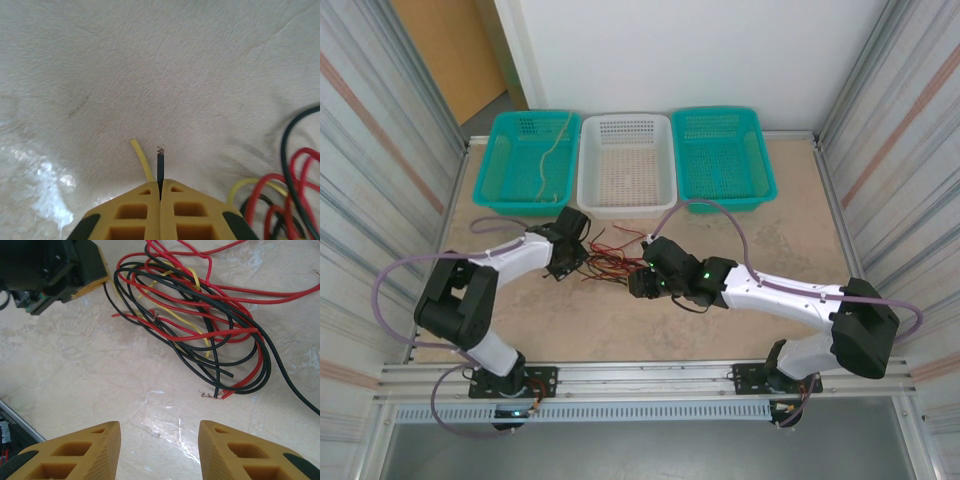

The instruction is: Untangle the cables

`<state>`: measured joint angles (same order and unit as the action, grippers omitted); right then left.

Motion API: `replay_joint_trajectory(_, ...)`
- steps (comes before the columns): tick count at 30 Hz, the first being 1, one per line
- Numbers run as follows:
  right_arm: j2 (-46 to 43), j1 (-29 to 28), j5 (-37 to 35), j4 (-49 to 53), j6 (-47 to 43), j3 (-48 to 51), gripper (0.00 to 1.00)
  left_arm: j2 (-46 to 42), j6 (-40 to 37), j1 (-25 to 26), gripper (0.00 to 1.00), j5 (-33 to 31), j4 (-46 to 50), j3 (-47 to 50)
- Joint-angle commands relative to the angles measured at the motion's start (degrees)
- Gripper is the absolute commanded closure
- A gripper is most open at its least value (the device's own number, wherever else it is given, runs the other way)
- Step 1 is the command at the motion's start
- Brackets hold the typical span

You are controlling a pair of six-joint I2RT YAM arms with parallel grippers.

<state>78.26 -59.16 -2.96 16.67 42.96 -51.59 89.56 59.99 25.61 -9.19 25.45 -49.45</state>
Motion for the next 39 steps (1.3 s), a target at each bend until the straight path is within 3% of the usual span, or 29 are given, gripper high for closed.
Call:
replay_joint_trajectory(1, -0.51, 0.27, -0.29, 0.17, -0.41, 0.44, 0.56, -5.45, -0.13, 0.4, 1.0, -2.8, 1.49, 1.3)
replay_joint_trajectory(7, -0.35, 0.27, -0.2, 0.25, -0.65, 0.0, 0.57, -10.48, 2.07, 0.6, 1.0, -1.61, 3.29, 6.98)
replay_joint_trajectory(10, -0.51, 0.36, -0.29, 0.43, -0.81, -0.09, 0.57, -11.7, 3.11, 0.79, 0.84, 1.11, 2.61, 9.53)
replay_joint_trajectory(16, -1.04, 0.35, -0.63, 1.01, -0.91, -0.06, 0.57, -14.83, 3.98, 1.73, 0.66, 2.63, 3.09, 10.75)
replay_joint_trajectory(20, -1.63, 0.36, -0.82, 0.91, -0.69, 0.76, 0.57, -17.49, 3.09, -0.27, 0.58, 2.07, 5.5, 8.74)
replay_joint_trajectory(24, -1.34, 0.36, -0.64, 0.25, -0.34, 1.43, 0.57, -17.9, 3.72, -1.28, 0.57, 4.12, 5.04, 6.57)
replay_joint_trajectory(33, -0.26, -0.5, -0.72, -0.89, -0.07, 1.27, 0.57, -7.37, 5.3, -0.75, 0.61, 5.29, 0.66, 1.43)
replay_joint_trajectory(39, -1.61, -0.25, -1.1, -0.8, -0.07, 2.28, 0.57, -4.45, 8.47, -0.03, 0.61, 5.41, -1.28, 3.01)
